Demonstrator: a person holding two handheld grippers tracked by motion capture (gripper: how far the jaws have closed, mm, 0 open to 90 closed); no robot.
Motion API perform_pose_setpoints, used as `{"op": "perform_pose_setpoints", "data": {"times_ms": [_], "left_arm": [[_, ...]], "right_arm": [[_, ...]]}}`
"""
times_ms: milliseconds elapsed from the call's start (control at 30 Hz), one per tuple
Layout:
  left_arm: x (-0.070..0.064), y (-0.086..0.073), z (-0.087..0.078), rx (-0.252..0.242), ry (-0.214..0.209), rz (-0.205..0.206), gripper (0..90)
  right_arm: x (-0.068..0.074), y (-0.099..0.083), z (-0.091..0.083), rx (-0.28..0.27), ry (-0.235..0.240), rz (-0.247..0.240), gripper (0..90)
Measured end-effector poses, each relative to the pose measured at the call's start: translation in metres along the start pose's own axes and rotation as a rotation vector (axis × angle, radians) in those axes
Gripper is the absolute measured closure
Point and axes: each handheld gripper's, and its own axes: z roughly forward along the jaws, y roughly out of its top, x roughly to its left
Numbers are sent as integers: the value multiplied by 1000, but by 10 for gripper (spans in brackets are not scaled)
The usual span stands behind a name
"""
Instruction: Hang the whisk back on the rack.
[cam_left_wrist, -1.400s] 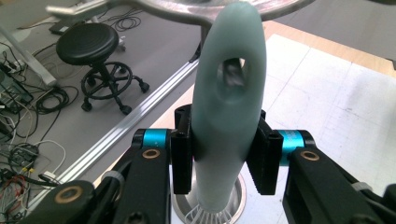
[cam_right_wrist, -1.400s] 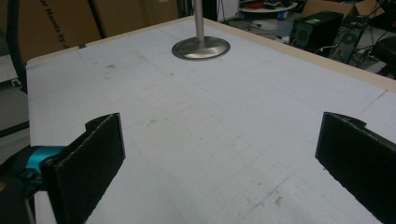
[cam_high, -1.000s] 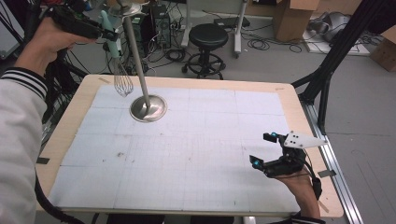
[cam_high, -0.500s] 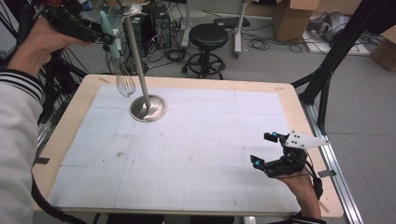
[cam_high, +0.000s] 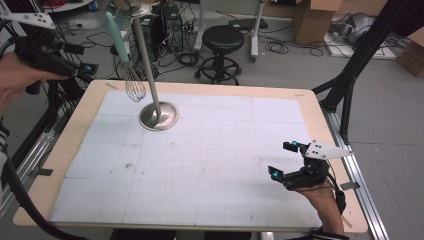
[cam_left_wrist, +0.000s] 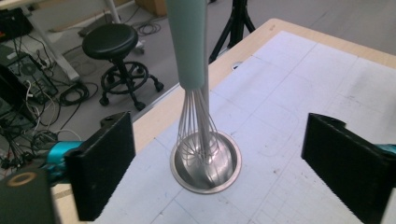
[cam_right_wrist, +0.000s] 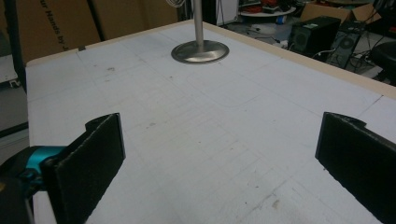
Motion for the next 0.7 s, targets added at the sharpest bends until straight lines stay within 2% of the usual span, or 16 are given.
{"op": "perform_pose_setpoints", "data": {"times_ms": [167,500,700], "left_arm": [[-12,-20,-7,-9,6,-3,17],[-48,-65,-15,-111,-12,-24,17],[-73,-91,-14,-128,-22,0,17]], "right_arm": [[-1,-1,0,-3,-4,9,1],[-5,-3,-5,-14,-14,20,1],[-7,-5,-6,-15,-22,24,1]]}}
